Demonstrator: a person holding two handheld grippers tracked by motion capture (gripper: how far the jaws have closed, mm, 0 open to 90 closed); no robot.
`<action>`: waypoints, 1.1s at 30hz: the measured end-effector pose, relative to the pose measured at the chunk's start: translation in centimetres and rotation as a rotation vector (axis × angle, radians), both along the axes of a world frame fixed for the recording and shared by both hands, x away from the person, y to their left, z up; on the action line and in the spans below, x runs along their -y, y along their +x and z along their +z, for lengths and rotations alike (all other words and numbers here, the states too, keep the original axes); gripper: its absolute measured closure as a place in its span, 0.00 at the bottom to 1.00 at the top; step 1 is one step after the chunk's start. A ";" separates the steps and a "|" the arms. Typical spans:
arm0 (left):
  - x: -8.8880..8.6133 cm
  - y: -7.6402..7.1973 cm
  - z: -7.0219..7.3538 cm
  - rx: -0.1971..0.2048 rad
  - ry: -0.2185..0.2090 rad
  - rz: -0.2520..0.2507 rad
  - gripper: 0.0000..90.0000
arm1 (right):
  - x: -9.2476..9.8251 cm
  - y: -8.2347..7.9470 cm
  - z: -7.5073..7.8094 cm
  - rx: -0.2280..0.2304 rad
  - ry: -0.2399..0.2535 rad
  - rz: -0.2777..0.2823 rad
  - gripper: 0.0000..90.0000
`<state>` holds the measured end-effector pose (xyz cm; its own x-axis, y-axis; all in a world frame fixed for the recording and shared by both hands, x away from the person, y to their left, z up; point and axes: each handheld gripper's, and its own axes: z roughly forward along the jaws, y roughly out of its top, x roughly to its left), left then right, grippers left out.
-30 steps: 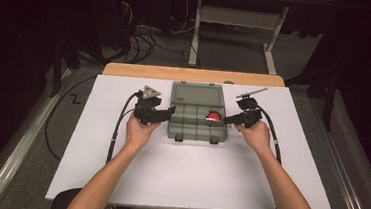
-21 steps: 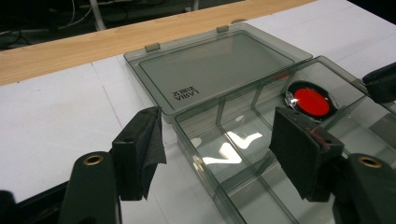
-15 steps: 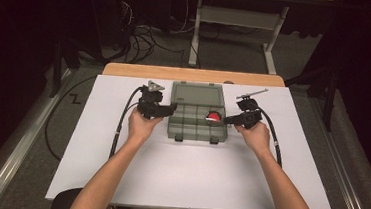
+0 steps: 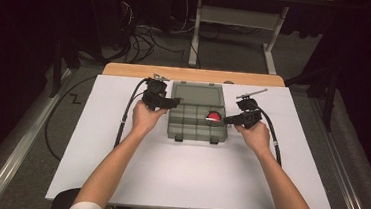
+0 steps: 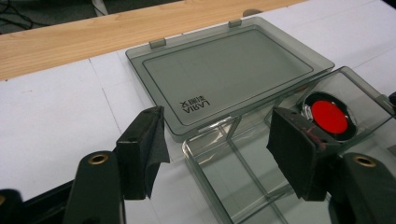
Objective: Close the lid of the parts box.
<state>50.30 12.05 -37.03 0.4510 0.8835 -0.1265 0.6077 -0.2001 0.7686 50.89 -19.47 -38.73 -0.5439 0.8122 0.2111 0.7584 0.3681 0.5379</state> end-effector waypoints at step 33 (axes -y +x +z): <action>1.4 6.2 -1.1 -0.295 0.032 0.042 0.47 | -0.4 0.1 0.2 -0.003 -0.032 0.003 0.84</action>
